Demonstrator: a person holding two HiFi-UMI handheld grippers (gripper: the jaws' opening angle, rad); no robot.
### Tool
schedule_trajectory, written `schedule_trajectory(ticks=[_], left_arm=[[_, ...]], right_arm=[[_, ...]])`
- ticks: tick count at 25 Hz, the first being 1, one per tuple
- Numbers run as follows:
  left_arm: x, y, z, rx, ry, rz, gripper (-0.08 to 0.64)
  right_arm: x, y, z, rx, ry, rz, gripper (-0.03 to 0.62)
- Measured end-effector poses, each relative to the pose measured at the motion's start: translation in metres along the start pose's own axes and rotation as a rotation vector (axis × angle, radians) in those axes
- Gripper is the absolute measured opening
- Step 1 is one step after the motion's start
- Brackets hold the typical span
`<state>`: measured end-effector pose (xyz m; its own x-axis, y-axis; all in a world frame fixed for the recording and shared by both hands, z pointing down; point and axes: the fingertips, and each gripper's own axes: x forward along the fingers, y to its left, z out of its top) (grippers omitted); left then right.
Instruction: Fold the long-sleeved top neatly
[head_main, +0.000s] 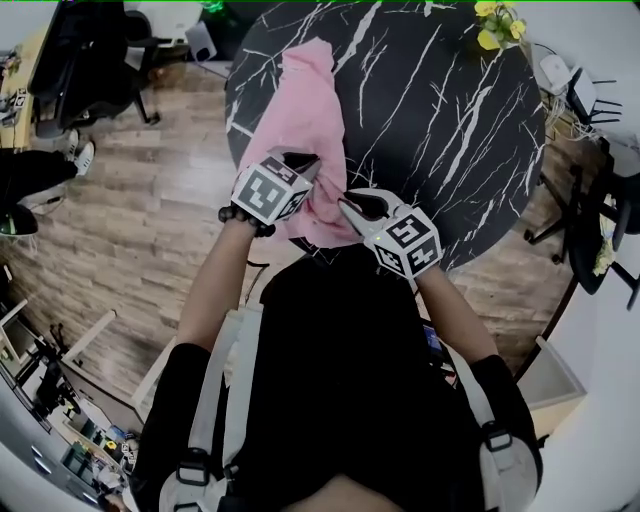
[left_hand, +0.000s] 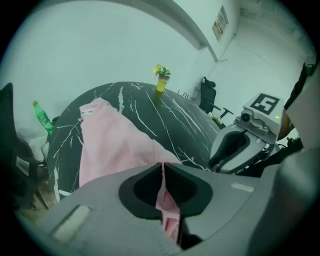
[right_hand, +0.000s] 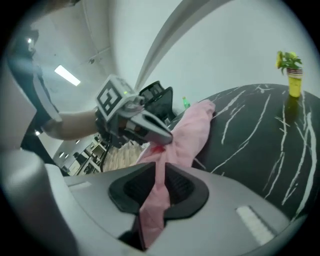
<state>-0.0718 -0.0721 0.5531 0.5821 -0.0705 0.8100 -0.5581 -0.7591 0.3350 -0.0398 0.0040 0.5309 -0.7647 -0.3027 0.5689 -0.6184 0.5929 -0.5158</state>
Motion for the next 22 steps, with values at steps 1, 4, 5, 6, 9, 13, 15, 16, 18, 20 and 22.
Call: schedule_trajectory(ticks=[1,4,5,6,9,13,15,16,18,20,22], left_arm=[[-0.007,0.0,0.005,-0.015,-0.034,-0.001,0.021],[-0.029,0.0,0.019,-0.045,-0.12,0.012,0.02],[-0.037,0.002,0.023,-0.05,-0.142,0.023,0.02],[-0.043,0.003,0.028,-0.052,-0.161,0.035,0.02],[-0.062,0.006,0.039,-0.052,-0.206,0.057,0.02],[-0.081,0.009,0.041,-0.053,-0.232,0.078,0.02],[-0.088,0.009,0.036,-0.065,-0.243,0.081,0.021],[-0.091,0.009,0.033,-0.073,-0.249,0.08,0.021],[-0.095,0.009,0.028,-0.087,-0.257,0.08,0.021],[-0.097,0.009,0.025,-0.093,-0.259,0.085,0.021],[-0.1,0.011,0.023,-0.097,-0.259,0.094,0.021]], right_arm=[[-0.008,-0.012,0.006,0.032,-0.031,-0.018,0.066],[-0.022,-0.039,0.016,0.068,-0.054,-0.046,0.077],[-0.021,-0.042,0.016,0.056,-0.036,-0.039,0.1],[-0.018,-0.043,0.014,0.039,-0.015,-0.031,0.104],[-0.003,-0.045,0.008,-0.001,0.041,-0.038,0.104],[0.013,-0.055,-0.002,-0.02,0.114,-0.057,0.101],[0.02,-0.054,-0.005,-0.082,0.161,-0.06,0.108],[0.024,-0.053,-0.006,-0.126,0.179,-0.067,0.114],[0.034,-0.053,-0.006,-0.191,0.208,-0.071,0.131],[0.044,-0.053,-0.008,-0.202,0.239,-0.044,0.147],[0.053,-0.048,-0.01,-0.198,0.273,0.015,0.172]])
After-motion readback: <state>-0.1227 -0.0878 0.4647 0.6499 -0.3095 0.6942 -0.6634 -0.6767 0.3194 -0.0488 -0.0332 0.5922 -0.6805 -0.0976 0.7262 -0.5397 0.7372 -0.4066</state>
